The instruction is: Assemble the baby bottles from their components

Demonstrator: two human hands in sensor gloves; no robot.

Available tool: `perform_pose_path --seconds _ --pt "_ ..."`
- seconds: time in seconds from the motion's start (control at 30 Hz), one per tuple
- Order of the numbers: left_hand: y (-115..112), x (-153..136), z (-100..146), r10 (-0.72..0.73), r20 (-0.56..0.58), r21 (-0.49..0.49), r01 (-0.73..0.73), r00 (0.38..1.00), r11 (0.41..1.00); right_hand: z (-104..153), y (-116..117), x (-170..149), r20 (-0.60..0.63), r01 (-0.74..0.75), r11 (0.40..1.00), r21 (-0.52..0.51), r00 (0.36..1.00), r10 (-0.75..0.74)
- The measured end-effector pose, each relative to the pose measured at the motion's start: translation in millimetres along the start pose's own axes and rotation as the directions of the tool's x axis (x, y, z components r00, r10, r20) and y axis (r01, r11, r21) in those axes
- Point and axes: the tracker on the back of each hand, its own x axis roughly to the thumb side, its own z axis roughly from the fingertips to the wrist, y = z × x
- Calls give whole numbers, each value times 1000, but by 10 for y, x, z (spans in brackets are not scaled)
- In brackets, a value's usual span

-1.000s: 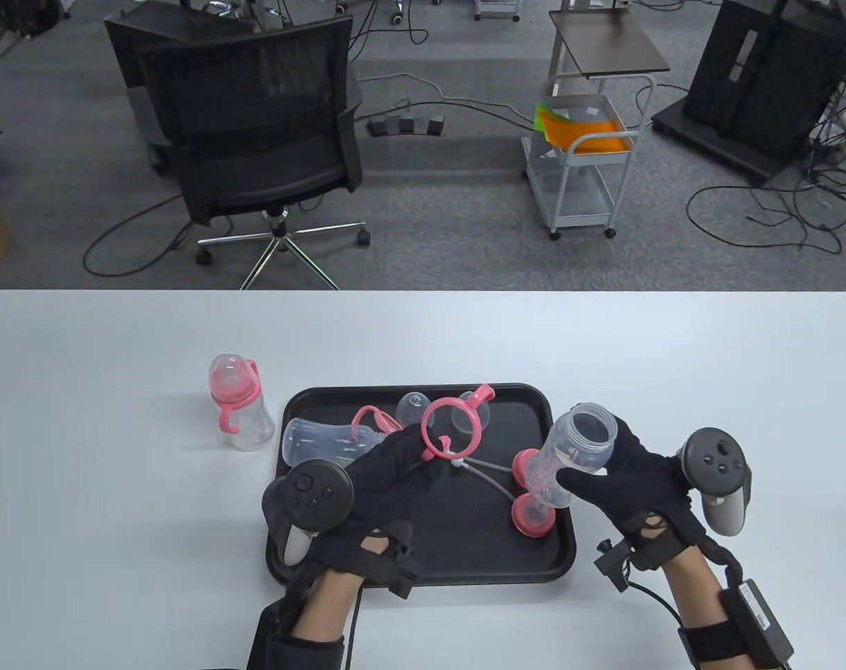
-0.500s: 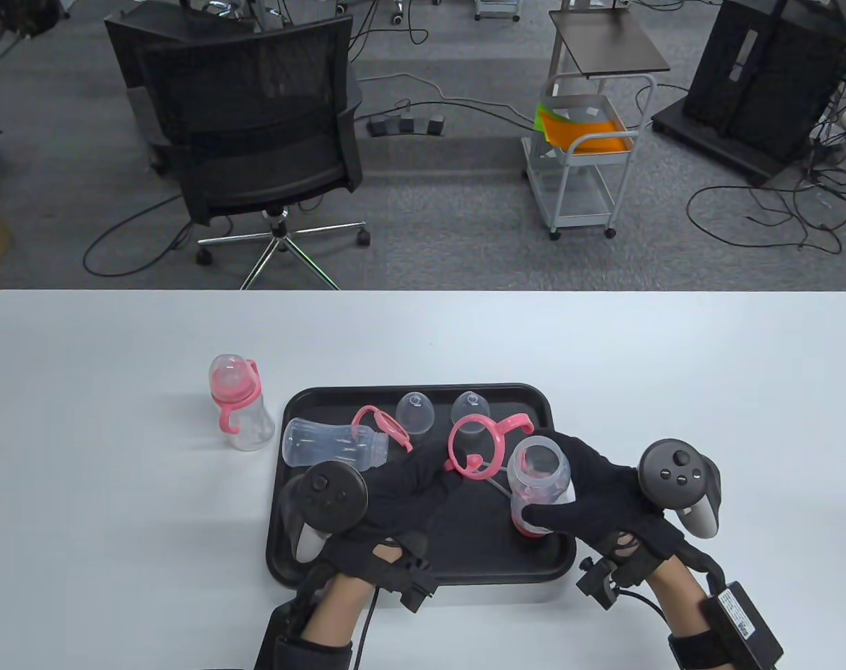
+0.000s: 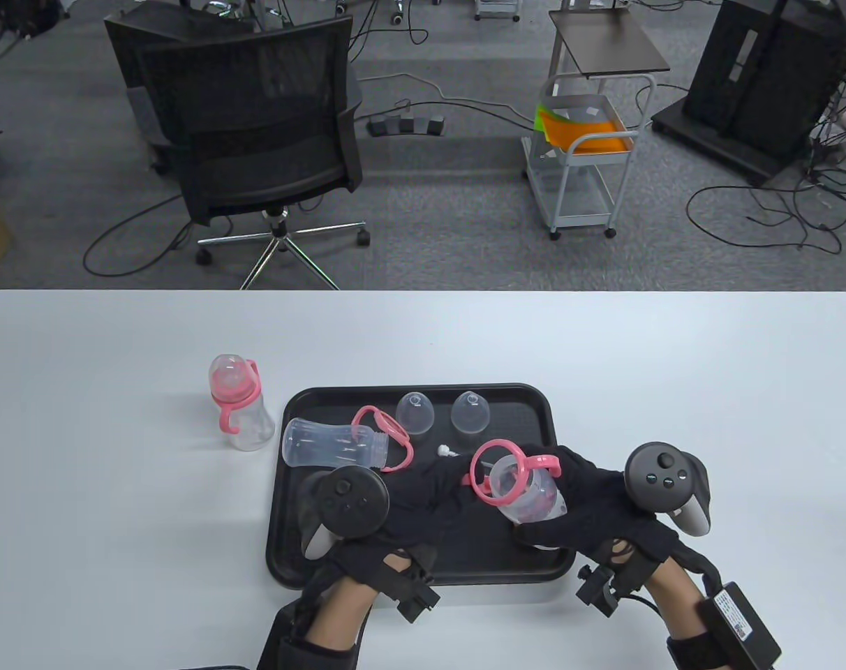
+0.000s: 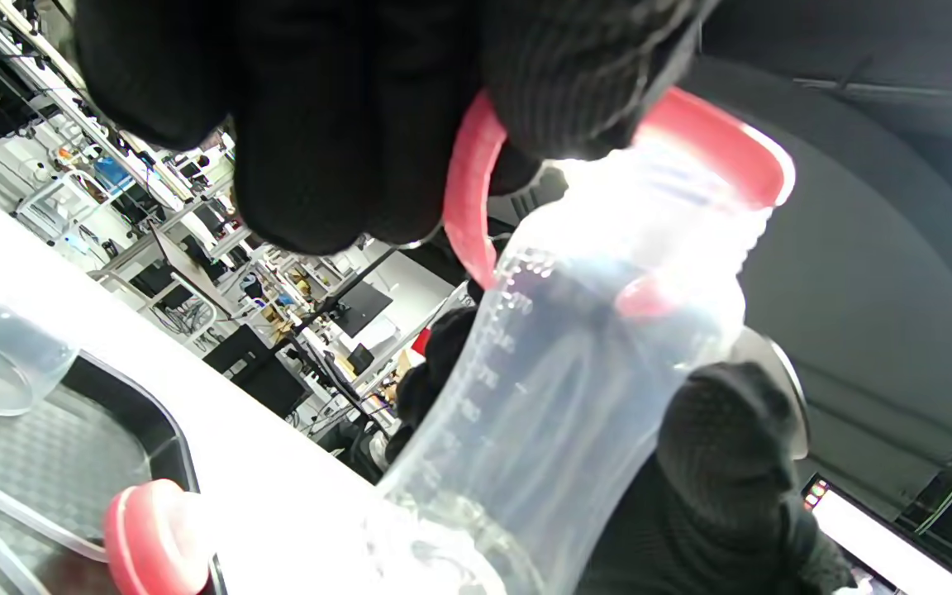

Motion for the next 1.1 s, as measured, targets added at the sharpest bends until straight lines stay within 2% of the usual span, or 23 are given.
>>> perform_pose_path --seconds 0.1,0.27,0.47,0.63,0.7,0.83,0.87,1.0,1.1 --pt "-10 24 -5 -57 -2 -17 57 998 998 -1 0 1 1 -10 1000 10 1000 10" --pt "-47 51 -25 -109 12 -111 109 994 988 -6 15 4 5 -19 999 26 1000 19" --pt "-60 95 -36 -203 18 -171 203 979 964 -12 27 -1 -3 -79 996 40 997 79" --pt "-122 73 -57 -166 -6 -261 159 986 952 -22 41 72 27 -122 992 42 992 121" --pt "-140 63 -64 -178 -9 -280 169 984 945 9 27 111 33 -173 985 13 985 172" --pt "-118 45 -59 -117 -13 -260 109 993 960 -7 34 79 40 -37 999 38 999 36" --pt "-114 38 -57 -123 -12 -287 114 992 951 -6 34 75 43 -30 998 47 999 28" --pt "-133 37 -63 -156 -19 -285 144 988 948 -1 28 87 70 -65 996 64 996 61" --pt "-126 58 -67 -203 -10 -286 192 979 939 -10 48 90 105 1 995 104 994 -12"
